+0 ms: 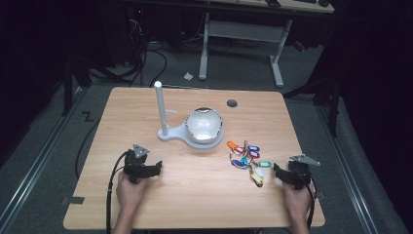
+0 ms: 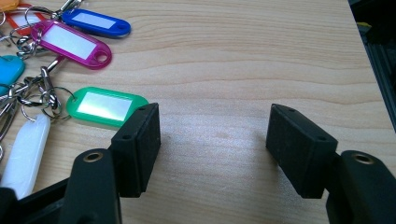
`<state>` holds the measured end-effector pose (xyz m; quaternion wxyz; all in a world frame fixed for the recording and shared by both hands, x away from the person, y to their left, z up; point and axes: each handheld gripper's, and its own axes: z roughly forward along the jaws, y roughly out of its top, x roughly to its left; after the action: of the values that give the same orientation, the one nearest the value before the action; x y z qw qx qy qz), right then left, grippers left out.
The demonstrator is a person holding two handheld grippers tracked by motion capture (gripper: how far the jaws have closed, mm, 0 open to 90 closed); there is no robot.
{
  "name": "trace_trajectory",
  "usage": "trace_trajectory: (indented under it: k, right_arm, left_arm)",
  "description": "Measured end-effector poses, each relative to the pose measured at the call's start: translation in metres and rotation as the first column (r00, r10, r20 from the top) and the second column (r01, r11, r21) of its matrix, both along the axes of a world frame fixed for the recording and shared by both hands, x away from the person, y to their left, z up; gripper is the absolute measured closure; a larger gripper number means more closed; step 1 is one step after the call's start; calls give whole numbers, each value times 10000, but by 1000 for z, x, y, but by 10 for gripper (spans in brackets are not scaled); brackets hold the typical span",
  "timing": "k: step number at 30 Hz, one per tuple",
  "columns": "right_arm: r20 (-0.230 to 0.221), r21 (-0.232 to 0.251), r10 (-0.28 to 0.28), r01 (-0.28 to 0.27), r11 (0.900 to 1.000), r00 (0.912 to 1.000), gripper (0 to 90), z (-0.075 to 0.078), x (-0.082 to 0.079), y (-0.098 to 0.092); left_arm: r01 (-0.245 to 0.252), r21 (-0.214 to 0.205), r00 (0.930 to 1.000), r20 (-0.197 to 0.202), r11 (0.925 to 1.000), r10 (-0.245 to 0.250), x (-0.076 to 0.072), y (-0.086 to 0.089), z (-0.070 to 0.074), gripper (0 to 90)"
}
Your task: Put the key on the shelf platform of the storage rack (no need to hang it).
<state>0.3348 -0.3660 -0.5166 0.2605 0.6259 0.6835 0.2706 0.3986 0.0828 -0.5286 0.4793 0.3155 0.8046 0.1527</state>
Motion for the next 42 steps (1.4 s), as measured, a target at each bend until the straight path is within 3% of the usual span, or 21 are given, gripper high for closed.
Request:
trace_trajectory:
  k: [26,29,32,39,42]
  right_arm:
    - [-102,76,206,-205,9998,9997,296,0,1,1]
    - [-264,344,286,-277,9990,9992,379,3,0,-1]
    - [-432,524,333,-311,9981,9985,373,6,-2,-1]
    - [-128,707,692,-681,9952,9975,377,11,-8,6]
    - [103,776,1088,-1093,9910,9940,378,16,-11,14]
  left_arm:
    - [109,79,9999,27,9999,-109,0,1,0,178]
    - [103,76,9999,23,9999,-103,0,1,0,178]
    - [108,77,9999,25,9999,-109,0,1,0,178]
    - [105,70,9999,23,9999,-105,0,1,0,178]
    - [100,70,9999,21,9999,-100,0,1,0,178]
